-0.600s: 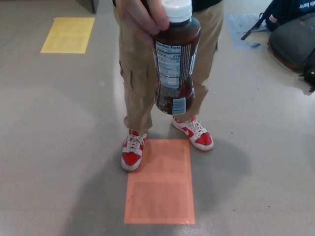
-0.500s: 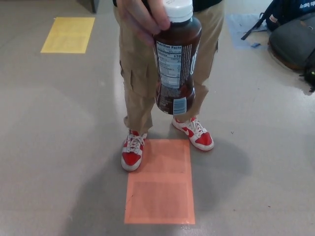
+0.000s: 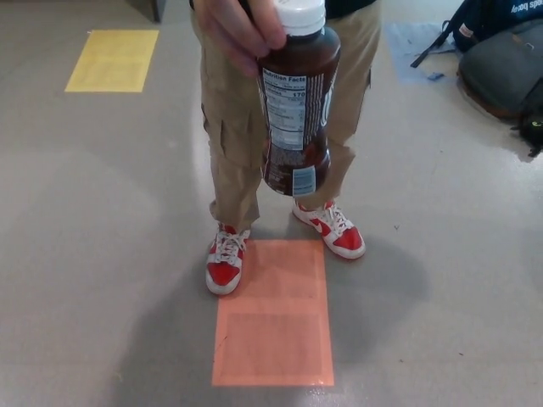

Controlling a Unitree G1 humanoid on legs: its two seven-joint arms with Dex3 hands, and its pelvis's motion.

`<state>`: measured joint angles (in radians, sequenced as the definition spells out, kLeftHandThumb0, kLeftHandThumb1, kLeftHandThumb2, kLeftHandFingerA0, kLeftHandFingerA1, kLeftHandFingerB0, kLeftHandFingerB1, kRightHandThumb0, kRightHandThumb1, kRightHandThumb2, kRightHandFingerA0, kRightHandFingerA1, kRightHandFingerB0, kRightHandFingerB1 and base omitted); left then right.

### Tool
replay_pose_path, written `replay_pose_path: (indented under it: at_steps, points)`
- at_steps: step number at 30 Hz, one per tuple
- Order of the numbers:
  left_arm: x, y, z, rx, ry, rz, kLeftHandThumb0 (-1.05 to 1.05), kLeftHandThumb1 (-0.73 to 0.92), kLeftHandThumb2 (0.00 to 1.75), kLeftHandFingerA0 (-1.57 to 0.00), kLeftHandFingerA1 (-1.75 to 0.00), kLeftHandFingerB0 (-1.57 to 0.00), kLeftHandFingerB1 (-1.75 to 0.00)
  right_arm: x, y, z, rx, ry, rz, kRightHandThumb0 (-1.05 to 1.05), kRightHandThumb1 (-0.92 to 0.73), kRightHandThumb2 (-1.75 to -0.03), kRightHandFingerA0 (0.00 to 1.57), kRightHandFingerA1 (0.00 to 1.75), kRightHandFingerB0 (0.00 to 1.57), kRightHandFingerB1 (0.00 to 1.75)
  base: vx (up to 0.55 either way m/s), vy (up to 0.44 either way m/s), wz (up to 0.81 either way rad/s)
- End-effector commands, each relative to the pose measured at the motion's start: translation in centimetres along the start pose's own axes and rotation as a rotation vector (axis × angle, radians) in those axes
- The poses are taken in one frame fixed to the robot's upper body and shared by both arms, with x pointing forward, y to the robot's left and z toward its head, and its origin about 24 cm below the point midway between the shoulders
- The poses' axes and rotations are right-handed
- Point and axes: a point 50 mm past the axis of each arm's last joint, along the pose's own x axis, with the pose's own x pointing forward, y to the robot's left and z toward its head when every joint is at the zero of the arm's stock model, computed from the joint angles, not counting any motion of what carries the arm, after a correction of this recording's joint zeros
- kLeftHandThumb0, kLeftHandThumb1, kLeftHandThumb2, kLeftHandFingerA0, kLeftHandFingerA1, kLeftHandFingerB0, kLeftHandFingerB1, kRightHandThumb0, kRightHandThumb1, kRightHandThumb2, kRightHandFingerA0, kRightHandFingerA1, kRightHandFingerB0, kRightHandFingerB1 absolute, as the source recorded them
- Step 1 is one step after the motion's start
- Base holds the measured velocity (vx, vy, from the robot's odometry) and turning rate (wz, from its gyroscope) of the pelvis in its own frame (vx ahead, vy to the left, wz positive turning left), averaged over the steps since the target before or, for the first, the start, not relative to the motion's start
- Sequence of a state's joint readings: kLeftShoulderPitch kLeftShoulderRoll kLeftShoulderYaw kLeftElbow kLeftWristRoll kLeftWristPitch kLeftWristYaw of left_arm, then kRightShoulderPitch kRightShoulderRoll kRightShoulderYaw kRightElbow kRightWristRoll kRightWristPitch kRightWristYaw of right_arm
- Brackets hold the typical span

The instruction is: The robot recieved a bottle of protein shake from a person using its left hand and then shake the protein up and down 2 two times and hand it back to the person

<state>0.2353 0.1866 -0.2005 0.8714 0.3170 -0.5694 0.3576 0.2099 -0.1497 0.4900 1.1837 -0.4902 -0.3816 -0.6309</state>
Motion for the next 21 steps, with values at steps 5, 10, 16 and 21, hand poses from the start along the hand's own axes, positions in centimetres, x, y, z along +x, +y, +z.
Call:
replay_pose_path:
  at_steps: [5,10,16,21]
  points:
    - [3.4,4.2,9.0,-0.060,-0.452,0.134,-0.23,0.68,0.61,-0.80,-0.45,-0.70,-0.43,2.9,-4.1,4.4,0.159,-0.259,-0.276,-0.24,-0.78,-0.63,0.83,0.47,0.71,0.43,0.00,0.000,0.00]
    - [4.4,5.1,12.6,-0.122,-0.530,0.132,-0.31,0.69,0.61,-0.74,-0.44,-0.62,-0.40,3.2,-4.4,4.7,0.133,-0.286,-0.280,-0.20,-0.77,-0.63,0.84,0.46,0.71,0.43,0.00,0.000,0.00]
    - [5.2,6.2,16.3,-0.147,-0.553,0.049,-0.54,0.48,0.82,-0.42,-0.52,-0.31,-0.44,3.6,-4.7,5.2,0.121,-0.301,-0.304,-0.24,-0.77,-0.64,0.85,0.47,0.71,0.43,0.00,0.000,0.00]
    - [5.9,6.8,18.9,-0.151,-0.577,0.002,-0.51,0.55,0.57,-0.38,-0.40,-0.31,-0.32,3.8,-4.9,5.4,0.119,-0.313,-0.313,-0.23,-0.76,-0.63,0.86,0.47,0.72,0.43,0.00,0.000,0.00]
